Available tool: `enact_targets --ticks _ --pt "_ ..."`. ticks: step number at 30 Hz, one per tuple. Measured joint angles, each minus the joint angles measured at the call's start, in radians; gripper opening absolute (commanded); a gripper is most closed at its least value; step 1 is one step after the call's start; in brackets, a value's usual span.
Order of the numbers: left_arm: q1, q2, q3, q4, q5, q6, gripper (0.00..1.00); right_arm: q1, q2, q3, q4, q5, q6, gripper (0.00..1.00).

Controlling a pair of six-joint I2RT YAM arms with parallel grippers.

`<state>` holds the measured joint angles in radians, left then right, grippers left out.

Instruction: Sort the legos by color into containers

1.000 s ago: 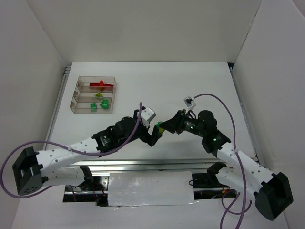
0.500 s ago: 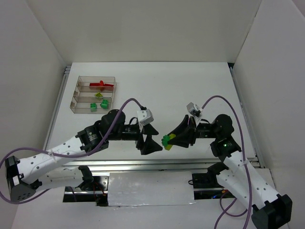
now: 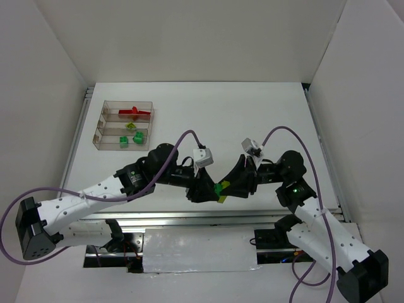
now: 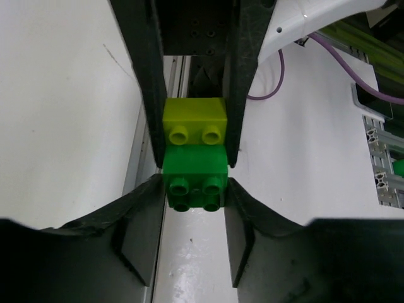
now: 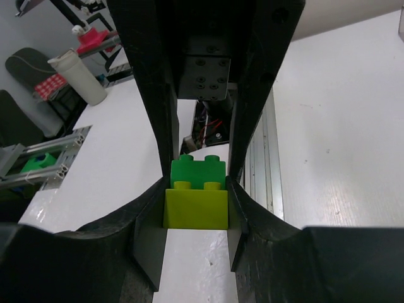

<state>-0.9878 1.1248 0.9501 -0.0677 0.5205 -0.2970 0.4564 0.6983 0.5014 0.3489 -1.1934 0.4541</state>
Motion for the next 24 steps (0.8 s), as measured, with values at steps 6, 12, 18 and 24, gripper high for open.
enact_targets --ticks 6,12,18,24 --pt "0.000 0.019 0.009 -0.010 0.015 -0.016 0.00 0.009 0.013 0.011 -0.037 0.009 -0.035 0.00" --pt "0.013 0.012 0.011 -0.032 -0.010 0.006 0.00 0.011 0.012 0.022 -0.111 0.016 -0.120 0.00" --pt "0.267 -0.087 -0.066 0.028 0.028 -0.033 0.00 0.012 0.027 0.023 -0.132 0.004 -0.154 0.00" --pt "0.317 -0.093 -0.067 0.044 -0.043 -0.064 0.00 0.012 0.056 0.023 -0.150 0.024 -0.159 0.00"
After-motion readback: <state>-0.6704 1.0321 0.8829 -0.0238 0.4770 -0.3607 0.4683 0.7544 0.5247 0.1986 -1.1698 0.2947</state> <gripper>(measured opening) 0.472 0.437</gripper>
